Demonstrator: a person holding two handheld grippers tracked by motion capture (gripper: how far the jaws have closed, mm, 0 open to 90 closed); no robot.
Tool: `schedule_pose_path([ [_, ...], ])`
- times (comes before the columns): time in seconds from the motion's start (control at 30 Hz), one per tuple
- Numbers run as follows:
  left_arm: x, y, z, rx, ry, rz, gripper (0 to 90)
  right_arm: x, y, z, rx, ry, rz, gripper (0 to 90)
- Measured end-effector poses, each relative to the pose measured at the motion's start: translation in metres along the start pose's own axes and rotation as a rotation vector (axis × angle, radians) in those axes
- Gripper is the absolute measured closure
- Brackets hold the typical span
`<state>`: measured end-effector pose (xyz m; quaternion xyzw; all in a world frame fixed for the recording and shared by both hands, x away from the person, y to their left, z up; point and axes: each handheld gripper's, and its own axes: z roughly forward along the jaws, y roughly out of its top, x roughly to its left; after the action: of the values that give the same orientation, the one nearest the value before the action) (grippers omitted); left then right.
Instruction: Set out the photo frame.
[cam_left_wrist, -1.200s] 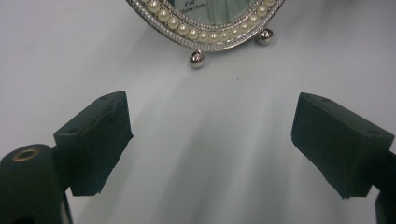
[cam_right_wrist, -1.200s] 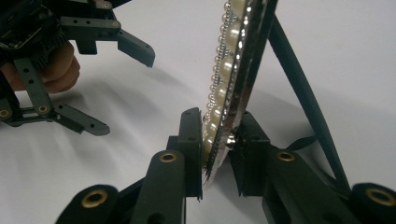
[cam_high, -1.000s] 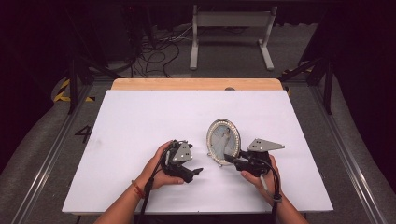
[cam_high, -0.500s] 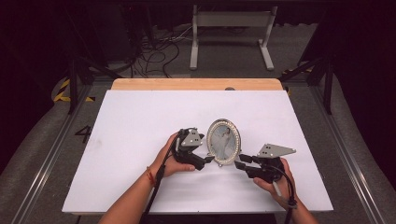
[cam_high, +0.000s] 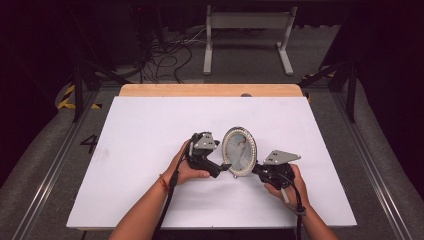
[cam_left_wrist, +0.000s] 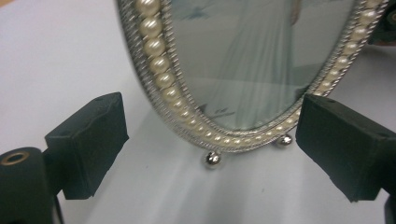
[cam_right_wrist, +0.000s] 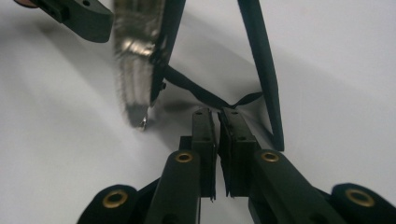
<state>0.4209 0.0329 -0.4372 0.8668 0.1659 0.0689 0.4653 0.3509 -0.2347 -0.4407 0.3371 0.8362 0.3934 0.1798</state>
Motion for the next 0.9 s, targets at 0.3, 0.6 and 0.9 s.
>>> schedule_pose_path([
  [0.3, 0.006, -0.002, 0.016, 0.025, -0.036, 0.021, 10.0, -0.010, -0.002, 0.011, 0.002, -0.064, 0.020, 86.4],
  [0.6, 0.005, -0.003, 0.019, 0.036, -0.096, 0.018, 12.9, -0.018, 0.000, 0.015, 0.014, -0.108, 0.014, 87.5],
  [0.9, 0.001, -0.002, 0.014, 0.033, -0.114, 0.021, 17.5, -0.024, 0.002, 0.021, 0.024, -0.116, 0.019, 86.2],
])
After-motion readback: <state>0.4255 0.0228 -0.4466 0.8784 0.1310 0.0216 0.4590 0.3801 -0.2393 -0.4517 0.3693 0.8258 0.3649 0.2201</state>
